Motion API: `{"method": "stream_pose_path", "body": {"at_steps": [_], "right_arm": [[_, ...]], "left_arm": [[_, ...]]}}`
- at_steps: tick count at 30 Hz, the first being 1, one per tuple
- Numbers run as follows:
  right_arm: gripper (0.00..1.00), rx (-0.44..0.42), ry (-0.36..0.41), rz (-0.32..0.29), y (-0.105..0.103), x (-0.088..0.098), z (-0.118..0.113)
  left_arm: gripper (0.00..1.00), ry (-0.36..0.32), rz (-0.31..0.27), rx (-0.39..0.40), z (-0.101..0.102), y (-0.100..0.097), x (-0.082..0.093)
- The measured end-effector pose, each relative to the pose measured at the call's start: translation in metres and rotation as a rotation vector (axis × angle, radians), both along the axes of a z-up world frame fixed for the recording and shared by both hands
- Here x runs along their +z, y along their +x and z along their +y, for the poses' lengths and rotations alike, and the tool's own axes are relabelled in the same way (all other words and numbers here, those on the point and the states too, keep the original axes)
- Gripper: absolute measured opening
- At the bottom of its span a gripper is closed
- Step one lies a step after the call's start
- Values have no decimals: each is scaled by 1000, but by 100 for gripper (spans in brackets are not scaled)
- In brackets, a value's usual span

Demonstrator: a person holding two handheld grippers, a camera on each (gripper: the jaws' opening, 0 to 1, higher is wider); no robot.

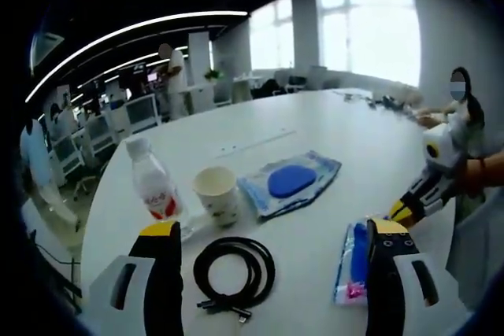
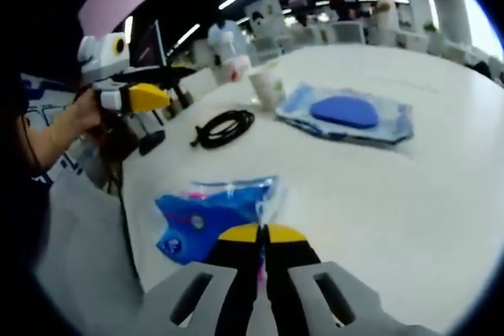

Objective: Arrange the tabletop items into an orderly group along one side of the table until the central work area is clear of visible clutter.

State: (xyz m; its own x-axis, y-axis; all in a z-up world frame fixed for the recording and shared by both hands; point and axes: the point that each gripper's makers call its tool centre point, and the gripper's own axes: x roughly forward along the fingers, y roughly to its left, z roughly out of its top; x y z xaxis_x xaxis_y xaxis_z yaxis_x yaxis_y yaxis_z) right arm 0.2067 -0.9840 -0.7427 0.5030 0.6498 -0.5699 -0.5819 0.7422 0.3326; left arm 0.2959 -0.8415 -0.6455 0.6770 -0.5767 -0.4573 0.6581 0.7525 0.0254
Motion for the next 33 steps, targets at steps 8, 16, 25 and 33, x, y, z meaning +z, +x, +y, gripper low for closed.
{"method": "stream_pose_path", "body": {"at_steps": [8, 16, 25, 33], "right_arm": [[0, -13, 31, 3, 0, 6, 2], [0, -12, 30, 12, -2, 5, 3], [0, -14, 22, 22, -3, 3, 1], [0, -30, 20, 35, -4, 0, 0]], "left_arm": [[94, -41, 29, 16, 4, -9, -1], [89, -38, 84, 14, -1, -40, -20], [83, -74, 189, 36, -12, -67, -37], [74, -82, 227, 107, -14, -87, -49]]}}
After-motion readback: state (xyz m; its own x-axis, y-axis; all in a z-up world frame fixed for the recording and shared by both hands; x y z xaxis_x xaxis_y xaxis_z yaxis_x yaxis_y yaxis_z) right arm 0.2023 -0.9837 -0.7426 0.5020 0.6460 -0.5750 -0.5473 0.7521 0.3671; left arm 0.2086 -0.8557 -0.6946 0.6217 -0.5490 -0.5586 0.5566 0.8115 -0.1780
